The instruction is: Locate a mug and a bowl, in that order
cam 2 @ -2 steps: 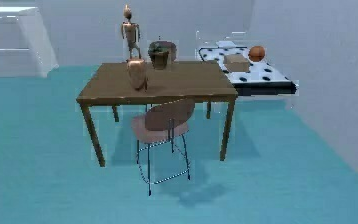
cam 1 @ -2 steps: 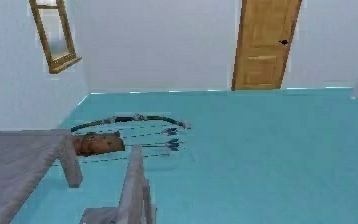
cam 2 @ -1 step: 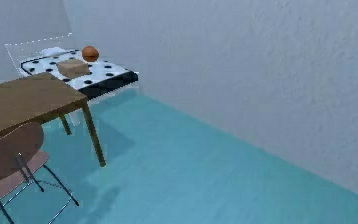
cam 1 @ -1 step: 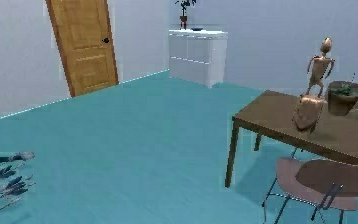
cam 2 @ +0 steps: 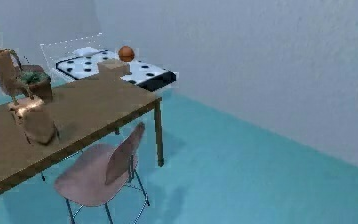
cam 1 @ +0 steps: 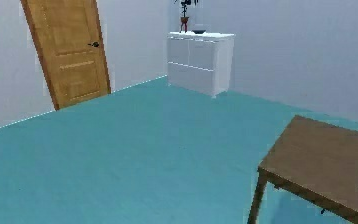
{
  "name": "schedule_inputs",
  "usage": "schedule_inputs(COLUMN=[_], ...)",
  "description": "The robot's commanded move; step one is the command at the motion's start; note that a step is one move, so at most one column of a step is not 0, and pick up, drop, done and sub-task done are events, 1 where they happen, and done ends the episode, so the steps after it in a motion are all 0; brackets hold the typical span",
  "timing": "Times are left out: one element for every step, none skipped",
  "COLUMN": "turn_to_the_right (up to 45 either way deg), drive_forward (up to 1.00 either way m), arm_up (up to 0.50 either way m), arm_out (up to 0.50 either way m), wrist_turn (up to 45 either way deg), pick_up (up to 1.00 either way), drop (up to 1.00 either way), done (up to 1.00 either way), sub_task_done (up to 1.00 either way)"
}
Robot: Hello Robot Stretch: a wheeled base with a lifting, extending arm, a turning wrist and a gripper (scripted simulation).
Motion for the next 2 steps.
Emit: schedule_inputs(turn_to_the_right=[-12.0, 0.0], drive_forward=[0.0, 0.6], arm_up=[0.0, 0.0], arm_out=[0.0, 0.0], wrist_turn=[0.0, 0.0], pick_up=[0.0, 0.0], drop=[0.0, 0.0], done=[0.0, 0.0], sub_task_done=[0.0, 0.0])
